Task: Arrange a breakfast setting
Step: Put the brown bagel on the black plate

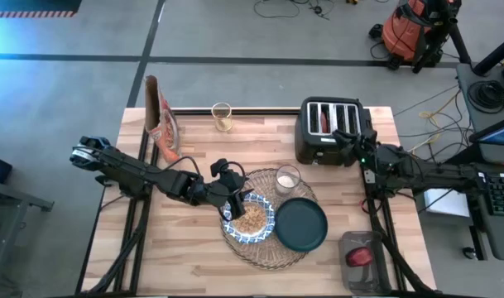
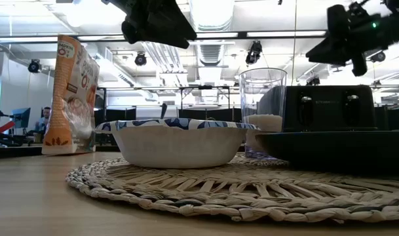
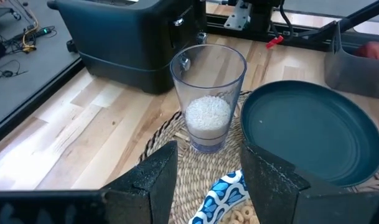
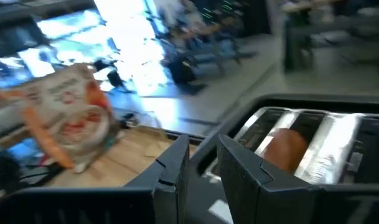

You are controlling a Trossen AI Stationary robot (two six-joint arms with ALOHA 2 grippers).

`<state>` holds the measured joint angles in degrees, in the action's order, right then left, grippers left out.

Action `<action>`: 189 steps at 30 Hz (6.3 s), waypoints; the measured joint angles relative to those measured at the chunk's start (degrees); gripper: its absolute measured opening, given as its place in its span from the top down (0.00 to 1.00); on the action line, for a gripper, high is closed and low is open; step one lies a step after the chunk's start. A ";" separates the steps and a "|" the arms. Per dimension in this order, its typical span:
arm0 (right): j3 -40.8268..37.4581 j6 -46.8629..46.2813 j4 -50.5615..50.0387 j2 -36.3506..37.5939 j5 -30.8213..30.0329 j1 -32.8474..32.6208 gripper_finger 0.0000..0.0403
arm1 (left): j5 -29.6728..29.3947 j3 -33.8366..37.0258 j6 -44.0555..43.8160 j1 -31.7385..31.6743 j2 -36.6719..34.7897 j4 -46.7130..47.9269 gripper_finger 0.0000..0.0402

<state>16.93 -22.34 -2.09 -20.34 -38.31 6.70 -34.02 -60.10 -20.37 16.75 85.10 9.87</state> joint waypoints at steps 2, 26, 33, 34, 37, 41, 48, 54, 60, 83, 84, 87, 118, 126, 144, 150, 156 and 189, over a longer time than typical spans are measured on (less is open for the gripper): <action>4.57 -3.42 -6.26 -2.45 -1.87 0.00 0.82 | -0.05 0.00 -0.47 0.00 0.00 0.00 0.61; 38.82 -23.53 -48.99 -30.37 -0.13 4.31 0.65 | -2.81 0.00 0.40 -0.09 -0.09 5.25 0.61; 41.86 -22.68 -48.62 -36.85 6.65 11.43 0.63 | -3.63 0.00 0.98 -0.09 -0.65 5.84 0.61; 42.40 -21.31 -48.64 -37.73 6.96 12.42 0.64 | -3.78 0.00 1.07 -0.09 -0.71 6.08 0.61; 44.10 -19.71 -48.69 -40.18 7.27 14.90 0.66 | -4.84 0.00 1.25 -0.09 -0.86 6.82 0.61; 45.85 -18.00 -48.57 -42.22 7.22 17.50 0.66 | -5.92 0.00 1.96 -0.09 -0.92 7.01 0.61; 45.41 -17.50 -48.63 -46.98 7.30 20.41 0.66 | -6.03 0.00 3.59 -0.15 -1.08 7.10 0.61; 45.31 -15.20 -48.55 -50.74 7.41 22.51 0.66 | -6.08 0.00 3.59 -0.13 -2.30 7.23 0.61; 45.29 -14.33 -48.25 -53.16 7.18 24.81 0.66 | -7.20 0.00 3.83 -0.09 -2.86 7.37 0.61; 45.20 -13.88 -48.15 -53.72 7.70 25.60 0.76 | -9.01 0.00 3.83 -0.09 -2.86 8.22 0.61; 45.20 -13.89 -48.14 -53.72 7.70 25.60 0.77 | -8.99 0.00 3.83 -0.09 -2.86 8.23 0.61; 45.18 -13.89 -48.13 -53.72 7.67 25.60 0.78 | -9.01 0.00 3.83 -0.09 -2.86 8.22 0.61; 56.23 -5.30 -52.74 -53.16 6.73 25.62 0.87 | -9.09 0.00 3.83 -0.15 -2.86 9.40 0.61; 66.45 -4.63 -61.18 -53.16 7.78 25.55 0.87 | -9.11 0.00 3.83 -0.37 -2.86 9.53 0.61; 73.66 -6.17 -75.24 -52.46 47.78 16.30 0.87 | -9.11 0.00 3.82 -0.37 -2.86 9.55 0.61; 73.66 -6.87 -76.08 -52.41 47.74 6.44 0.87 | -9.11 0.00 3.81 -0.37 -2.86 9.55 0.61; 70.62 -12.97 -73.14 -52.50 46.76 -6.17 0.87 | -9.11 0.00 3.81 -0.37 -2.86 9.62 0.61; 31.42 -30.64 -28.35 -52.54 34.84 -26.58 0.87 | -9.09 0.00 3.37 -0.37 -2.86 9.92 0.61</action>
<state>48.35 -52.97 -30.44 -72.88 -3.46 -19.88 -43.11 -60.10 -16.99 16.38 82.24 19.79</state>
